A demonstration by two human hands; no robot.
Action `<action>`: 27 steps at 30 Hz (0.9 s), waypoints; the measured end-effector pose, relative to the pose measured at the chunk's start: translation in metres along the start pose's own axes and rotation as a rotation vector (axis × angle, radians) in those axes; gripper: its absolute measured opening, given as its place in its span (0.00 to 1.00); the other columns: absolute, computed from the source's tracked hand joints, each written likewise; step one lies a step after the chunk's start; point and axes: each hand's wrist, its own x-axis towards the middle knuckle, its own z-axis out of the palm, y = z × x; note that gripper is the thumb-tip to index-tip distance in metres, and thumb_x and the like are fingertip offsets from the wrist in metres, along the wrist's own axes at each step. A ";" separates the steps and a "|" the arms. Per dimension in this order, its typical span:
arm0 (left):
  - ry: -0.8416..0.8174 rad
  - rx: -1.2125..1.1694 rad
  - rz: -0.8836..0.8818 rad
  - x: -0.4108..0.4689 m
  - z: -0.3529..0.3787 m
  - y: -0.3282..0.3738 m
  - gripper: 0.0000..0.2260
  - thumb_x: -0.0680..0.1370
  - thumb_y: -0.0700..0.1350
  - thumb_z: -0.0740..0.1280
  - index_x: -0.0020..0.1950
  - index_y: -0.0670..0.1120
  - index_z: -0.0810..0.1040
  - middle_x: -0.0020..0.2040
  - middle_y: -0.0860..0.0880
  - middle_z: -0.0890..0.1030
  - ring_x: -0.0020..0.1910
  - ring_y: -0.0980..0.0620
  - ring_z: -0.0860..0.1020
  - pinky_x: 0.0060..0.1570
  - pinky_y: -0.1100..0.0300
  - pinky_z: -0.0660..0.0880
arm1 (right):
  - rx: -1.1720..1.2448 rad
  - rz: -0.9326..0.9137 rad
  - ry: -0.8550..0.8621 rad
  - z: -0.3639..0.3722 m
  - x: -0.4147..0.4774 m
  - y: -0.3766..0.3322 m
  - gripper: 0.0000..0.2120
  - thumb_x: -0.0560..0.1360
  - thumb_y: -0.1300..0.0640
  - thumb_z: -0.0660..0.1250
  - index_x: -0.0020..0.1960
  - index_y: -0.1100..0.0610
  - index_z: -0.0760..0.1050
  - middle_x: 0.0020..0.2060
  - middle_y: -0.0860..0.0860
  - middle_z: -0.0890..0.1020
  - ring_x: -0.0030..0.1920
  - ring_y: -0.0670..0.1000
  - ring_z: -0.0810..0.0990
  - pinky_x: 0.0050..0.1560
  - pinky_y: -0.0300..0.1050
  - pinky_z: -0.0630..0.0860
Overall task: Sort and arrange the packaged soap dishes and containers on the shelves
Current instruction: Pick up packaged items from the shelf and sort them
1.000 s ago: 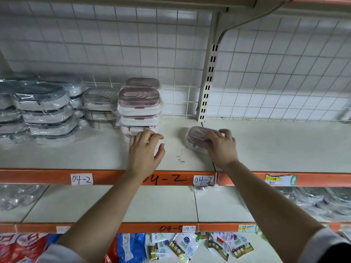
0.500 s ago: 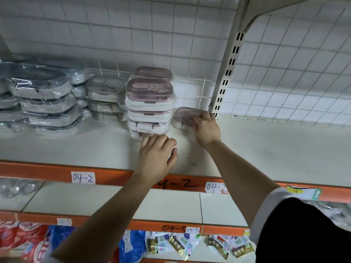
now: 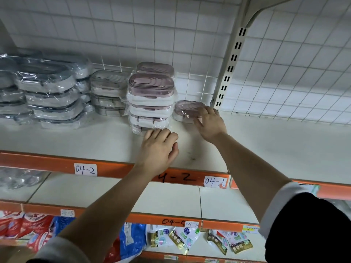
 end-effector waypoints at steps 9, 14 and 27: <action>-0.243 0.026 -0.066 -0.002 -0.018 0.025 0.16 0.78 0.49 0.57 0.55 0.45 0.81 0.50 0.46 0.81 0.47 0.43 0.79 0.51 0.50 0.71 | -0.013 -0.018 0.019 -0.046 -0.104 0.055 0.18 0.81 0.53 0.60 0.69 0.58 0.71 0.65 0.56 0.73 0.65 0.60 0.68 0.62 0.55 0.70; -0.280 -0.047 -0.053 -0.020 -0.027 0.086 0.19 0.79 0.51 0.54 0.57 0.44 0.81 0.53 0.45 0.81 0.49 0.42 0.79 0.52 0.48 0.72 | -0.028 -0.006 0.037 -0.082 -0.178 0.102 0.17 0.80 0.55 0.61 0.67 0.59 0.73 0.63 0.56 0.75 0.64 0.61 0.69 0.61 0.55 0.70; -0.268 -0.119 -0.017 -0.118 -0.003 0.226 0.18 0.80 0.50 0.56 0.43 0.44 0.83 0.46 0.48 0.81 0.42 0.45 0.78 0.45 0.52 0.68 | 0.013 0.014 -0.016 -0.061 -0.343 0.190 0.12 0.79 0.59 0.63 0.60 0.60 0.76 0.55 0.58 0.78 0.57 0.62 0.73 0.51 0.53 0.73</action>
